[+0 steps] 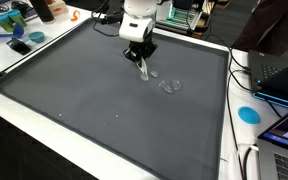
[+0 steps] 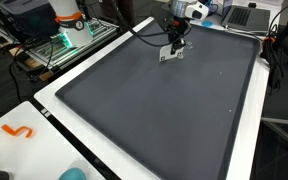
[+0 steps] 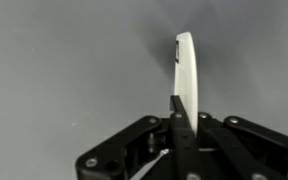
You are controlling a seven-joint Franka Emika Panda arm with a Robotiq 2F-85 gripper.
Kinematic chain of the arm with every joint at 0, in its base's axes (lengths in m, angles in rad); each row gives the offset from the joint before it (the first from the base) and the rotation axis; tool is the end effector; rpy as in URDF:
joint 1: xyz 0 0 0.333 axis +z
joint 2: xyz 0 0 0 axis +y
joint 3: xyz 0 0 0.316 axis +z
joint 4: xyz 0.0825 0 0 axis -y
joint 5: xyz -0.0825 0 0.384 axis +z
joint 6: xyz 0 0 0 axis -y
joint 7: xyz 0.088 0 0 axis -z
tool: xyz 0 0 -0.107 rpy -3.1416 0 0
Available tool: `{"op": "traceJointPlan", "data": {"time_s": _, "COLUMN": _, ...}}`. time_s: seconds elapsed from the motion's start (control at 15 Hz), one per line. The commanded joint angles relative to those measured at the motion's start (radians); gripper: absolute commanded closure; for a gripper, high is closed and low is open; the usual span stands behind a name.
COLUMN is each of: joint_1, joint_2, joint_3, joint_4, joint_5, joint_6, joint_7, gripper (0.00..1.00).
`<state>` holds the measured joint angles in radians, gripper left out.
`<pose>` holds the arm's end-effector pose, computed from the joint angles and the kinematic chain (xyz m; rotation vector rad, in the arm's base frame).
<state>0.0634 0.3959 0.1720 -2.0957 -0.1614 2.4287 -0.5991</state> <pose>0.5621 0.1336 0.2279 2.7711 1.4222 -0.0921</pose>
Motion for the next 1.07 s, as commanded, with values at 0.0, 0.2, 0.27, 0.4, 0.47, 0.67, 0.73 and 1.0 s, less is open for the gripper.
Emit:
{"op": "traceJointPlan", "data": {"time_s": 0.0, "joint_1": -0.036, "joint_2": -0.038, "joint_3": 0.041, "joint_4": -0.009, "joint_5": 0.069, "joint_6": -0.036, "joint_7": -0.081, "gripper": 0.99}}
{"op": "traceJointPlan", "data": {"time_s": 0.2, "joint_1": -0.034, "joint_2": -0.066, "joint_3": 0.048, "joint_4": -0.014, "joint_5": 0.105, "joint_6": -0.035, "joint_7": -0.105, "gripper": 0.99}}
{"op": "traceJointPlan", "data": {"time_s": 0.27, "joint_1": -0.031, "joint_2": -0.077, "joint_3": 0.049, "joint_4": -0.015, "joint_5": 0.119, "joint_6": -0.033, "joint_7": -0.1, "gripper": 0.99}}
{"op": "traceJointPlan", "data": {"time_s": 0.4, "joint_1": -0.02, "joint_2": -0.096, "joint_3": 0.047, "joint_4": -0.016, "joint_5": 0.138, "joint_6": -0.023, "joint_7": -0.067, "gripper": 0.99}}
{"op": "traceJointPlan", "data": {"time_s": 0.47, "joint_1": -0.016, "joint_2": -0.105, "joint_3": 0.047, "joint_4": -0.016, "joint_5": 0.146, "joint_6": -0.028, "joint_7": -0.056, "gripper": 0.99}}
{"op": "traceJointPlan", "data": {"time_s": 0.67, "joint_1": 0.003, "joint_2": -0.128, "joint_3": 0.047, "joint_4": -0.015, "joint_5": 0.162, "joint_6": -0.026, "joint_7": 0.0, "gripper": 0.99}}
{"op": "traceJointPlan", "data": {"time_s": 0.73, "joint_1": 0.011, "joint_2": -0.135, "joint_3": 0.046, "joint_4": -0.016, "joint_5": 0.162, "joint_6": -0.018, "joint_7": 0.029, "gripper": 0.99}}
{"op": "traceJointPlan", "data": {"time_s": 1.0, "joint_1": 0.021, "joint_2": -0.153, "joint_3": 0.068, "joint_4": 0.0, "joint_5": 0.201, "joint_6": -0.075, "joint_7": 0.059, "gripper": 0.99}}
